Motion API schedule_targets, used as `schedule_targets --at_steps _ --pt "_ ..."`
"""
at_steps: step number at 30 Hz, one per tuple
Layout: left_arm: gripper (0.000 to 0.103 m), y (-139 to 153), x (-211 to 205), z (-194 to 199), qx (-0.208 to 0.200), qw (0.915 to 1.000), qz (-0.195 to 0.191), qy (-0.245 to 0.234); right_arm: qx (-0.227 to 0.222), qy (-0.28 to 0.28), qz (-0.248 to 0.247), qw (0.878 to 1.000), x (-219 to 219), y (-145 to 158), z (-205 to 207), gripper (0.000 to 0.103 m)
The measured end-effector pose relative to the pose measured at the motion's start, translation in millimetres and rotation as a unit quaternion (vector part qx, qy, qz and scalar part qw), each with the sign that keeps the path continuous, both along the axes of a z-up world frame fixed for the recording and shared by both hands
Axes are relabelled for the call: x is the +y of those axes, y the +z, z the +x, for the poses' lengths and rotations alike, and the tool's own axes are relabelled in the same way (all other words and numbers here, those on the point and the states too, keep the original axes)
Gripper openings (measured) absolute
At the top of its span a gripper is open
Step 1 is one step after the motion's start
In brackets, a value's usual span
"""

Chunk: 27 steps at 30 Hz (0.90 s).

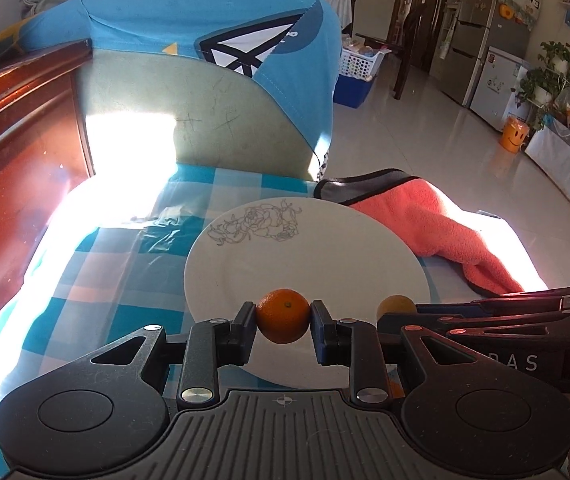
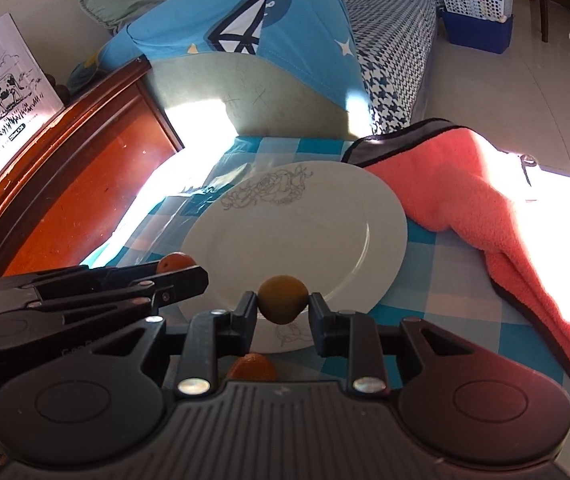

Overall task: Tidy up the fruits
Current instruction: 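Carry both fruits onto the white plate and open both grippers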

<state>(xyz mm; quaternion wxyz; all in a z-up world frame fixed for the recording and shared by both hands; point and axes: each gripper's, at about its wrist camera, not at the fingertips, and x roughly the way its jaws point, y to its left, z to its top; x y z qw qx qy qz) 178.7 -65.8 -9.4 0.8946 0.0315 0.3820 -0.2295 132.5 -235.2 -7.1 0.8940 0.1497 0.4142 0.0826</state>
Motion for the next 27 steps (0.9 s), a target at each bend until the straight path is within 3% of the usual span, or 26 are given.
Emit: schedule_targets --at_steps 17,27 --pt "0.028 -13.3 -1.9 15.5 0.017 0.9998 -0.005 0.014 0.009 -0.015 0.002 1.0 -0.4 -15.1 22.6 0.033" --pt "0.064 2.1 5.5 9.2 0.008 0.9988 0.013 0.047 0.006 -0.015 0.004 1.0 -3.9 -5.3 17.6 0.04"
